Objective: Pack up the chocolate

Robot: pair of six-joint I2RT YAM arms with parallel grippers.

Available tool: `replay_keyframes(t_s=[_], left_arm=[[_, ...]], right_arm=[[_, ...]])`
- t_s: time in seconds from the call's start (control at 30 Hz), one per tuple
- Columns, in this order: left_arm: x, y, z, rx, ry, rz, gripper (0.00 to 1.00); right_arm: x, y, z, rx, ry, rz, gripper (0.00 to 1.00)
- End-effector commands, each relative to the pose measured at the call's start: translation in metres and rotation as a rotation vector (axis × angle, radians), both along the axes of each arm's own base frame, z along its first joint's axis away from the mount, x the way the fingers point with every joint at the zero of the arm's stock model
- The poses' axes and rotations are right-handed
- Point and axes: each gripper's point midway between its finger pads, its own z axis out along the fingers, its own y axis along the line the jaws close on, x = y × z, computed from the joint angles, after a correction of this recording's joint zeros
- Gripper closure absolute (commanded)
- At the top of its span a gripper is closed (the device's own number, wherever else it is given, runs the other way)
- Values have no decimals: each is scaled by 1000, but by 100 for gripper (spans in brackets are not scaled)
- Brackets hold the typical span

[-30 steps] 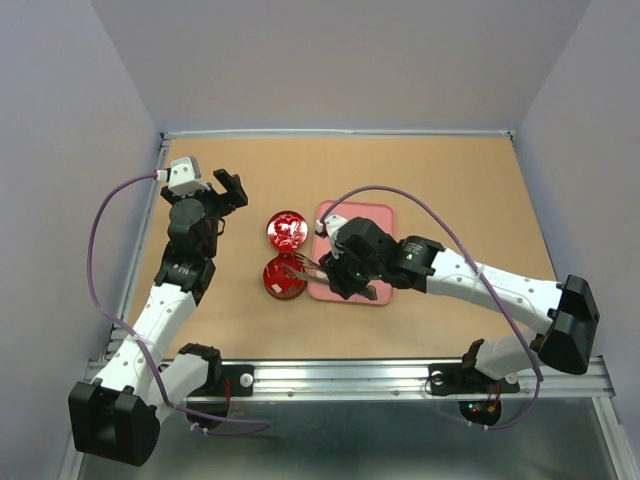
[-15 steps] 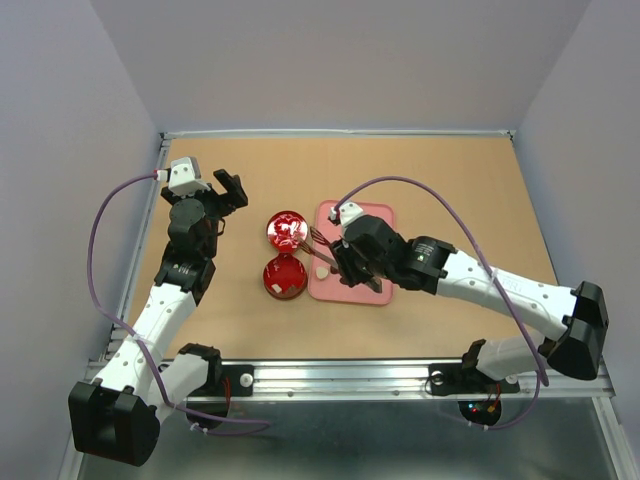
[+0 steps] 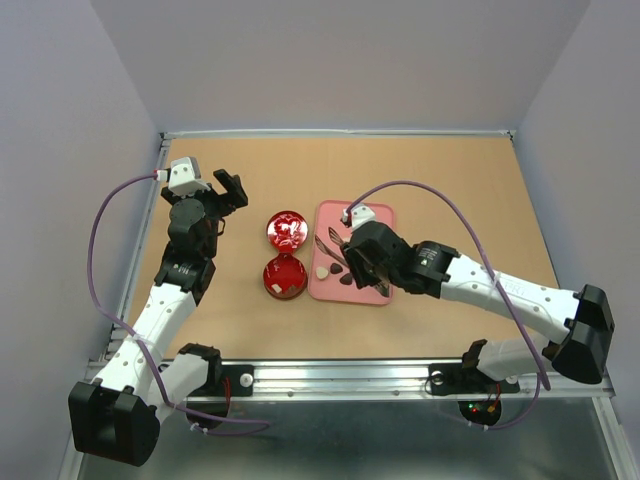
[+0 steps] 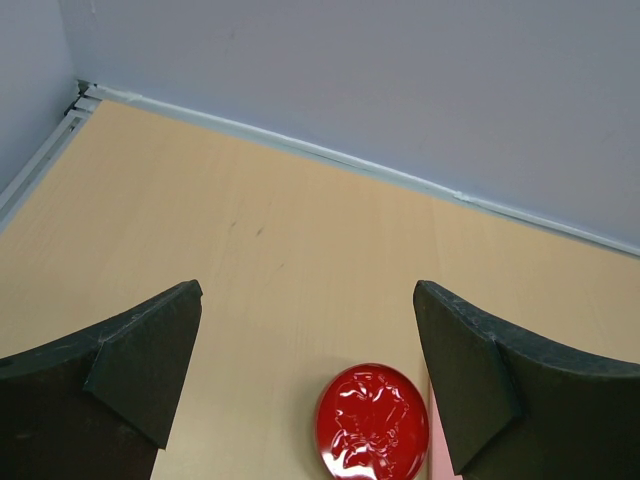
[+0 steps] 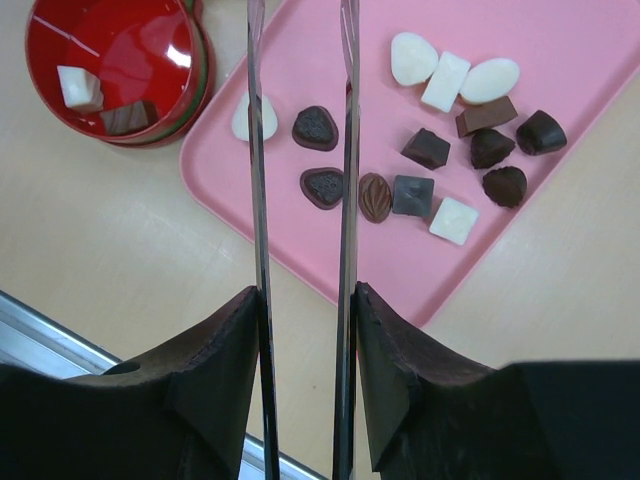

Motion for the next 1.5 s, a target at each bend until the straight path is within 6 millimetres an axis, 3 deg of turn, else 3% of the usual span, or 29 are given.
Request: replay_keyframes(t_s=[0.0, 0.3, 0.6, 1.1, 1.17, 1.27, 1.47], left_arm=[[-1, -3, 34, -26, -85, -12, 1], [0, -3, 33, -23, -82, -10, 1], [1, -6, 33, -24, -78, -21, 1], [3, -6, 33, -22, -76, -21, 1], [3, -6, 33, -22, -78, -21, 1], [3, -6, 32, -23, -76, -21, 1], [3, -6, 32, -21, -75, -21, 1]], right_arm=[[0, -2, 1, 29, -1, -31, 53], [-20, 9, -14, 41, 97, 74, 53], [-37, 3, -37, -9, 192, 105, 53], [-43, -1, -56, -96, 234, 125, 51], [-42, -3, -57, -112, 226, 114, 54], [-39, -6, -55, -120, 213, 100, 69], [-31, -7, -37, -103, 160, 70, 75]])
